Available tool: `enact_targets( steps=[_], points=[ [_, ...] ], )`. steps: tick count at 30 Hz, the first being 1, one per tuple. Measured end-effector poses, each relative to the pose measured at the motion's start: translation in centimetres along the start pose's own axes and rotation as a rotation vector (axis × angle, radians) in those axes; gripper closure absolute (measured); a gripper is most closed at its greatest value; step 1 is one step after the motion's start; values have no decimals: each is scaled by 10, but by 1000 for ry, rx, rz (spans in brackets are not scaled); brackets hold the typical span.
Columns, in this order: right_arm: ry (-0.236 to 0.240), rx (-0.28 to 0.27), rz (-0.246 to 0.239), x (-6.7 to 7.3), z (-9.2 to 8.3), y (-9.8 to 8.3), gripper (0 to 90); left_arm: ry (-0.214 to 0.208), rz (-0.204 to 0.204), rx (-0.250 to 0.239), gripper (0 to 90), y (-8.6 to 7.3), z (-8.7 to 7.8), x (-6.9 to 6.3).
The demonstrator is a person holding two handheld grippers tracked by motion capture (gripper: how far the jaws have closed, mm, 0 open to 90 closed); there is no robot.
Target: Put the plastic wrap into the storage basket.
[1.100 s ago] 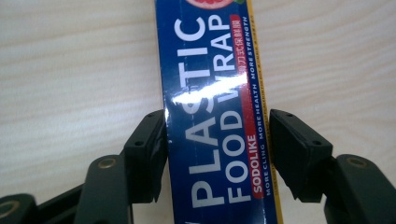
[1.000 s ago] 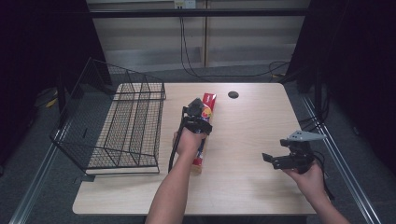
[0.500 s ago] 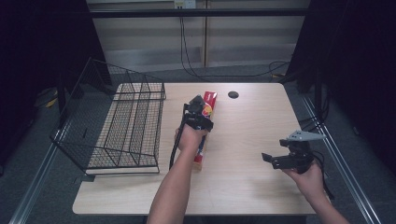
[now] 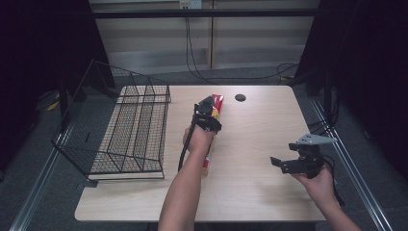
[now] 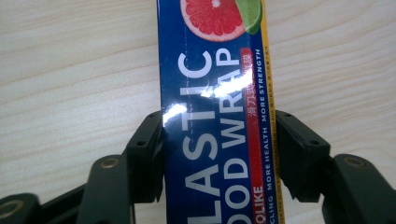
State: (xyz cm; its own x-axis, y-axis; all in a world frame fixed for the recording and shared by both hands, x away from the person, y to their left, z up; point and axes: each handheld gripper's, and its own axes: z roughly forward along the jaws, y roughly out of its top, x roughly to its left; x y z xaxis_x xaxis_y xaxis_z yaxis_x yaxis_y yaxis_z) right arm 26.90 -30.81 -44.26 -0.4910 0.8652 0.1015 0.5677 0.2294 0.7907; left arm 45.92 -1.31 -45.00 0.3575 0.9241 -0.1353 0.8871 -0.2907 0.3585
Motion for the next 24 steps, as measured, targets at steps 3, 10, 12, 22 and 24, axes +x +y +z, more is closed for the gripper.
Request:
enact_targets(
  steps=[3,10,12,22,24],
  points=[
    [6,4,-5,0,1,0,41,-1,-3,33,440,0,-2,1],
    [15,-8,-12,0,0,0,39,-20,55,69,455,3,-21,3],
    [14,-8,-12,0,0,0,39,-18,38,67,456,6,-29,3],
    [15,-10,-8,0,-2,1,40,-20,9,59,457,15,-70,9],
    [15,-10,-10,0,-1,1,39,-5,17,62,457,17,-77,11]
  ],
)
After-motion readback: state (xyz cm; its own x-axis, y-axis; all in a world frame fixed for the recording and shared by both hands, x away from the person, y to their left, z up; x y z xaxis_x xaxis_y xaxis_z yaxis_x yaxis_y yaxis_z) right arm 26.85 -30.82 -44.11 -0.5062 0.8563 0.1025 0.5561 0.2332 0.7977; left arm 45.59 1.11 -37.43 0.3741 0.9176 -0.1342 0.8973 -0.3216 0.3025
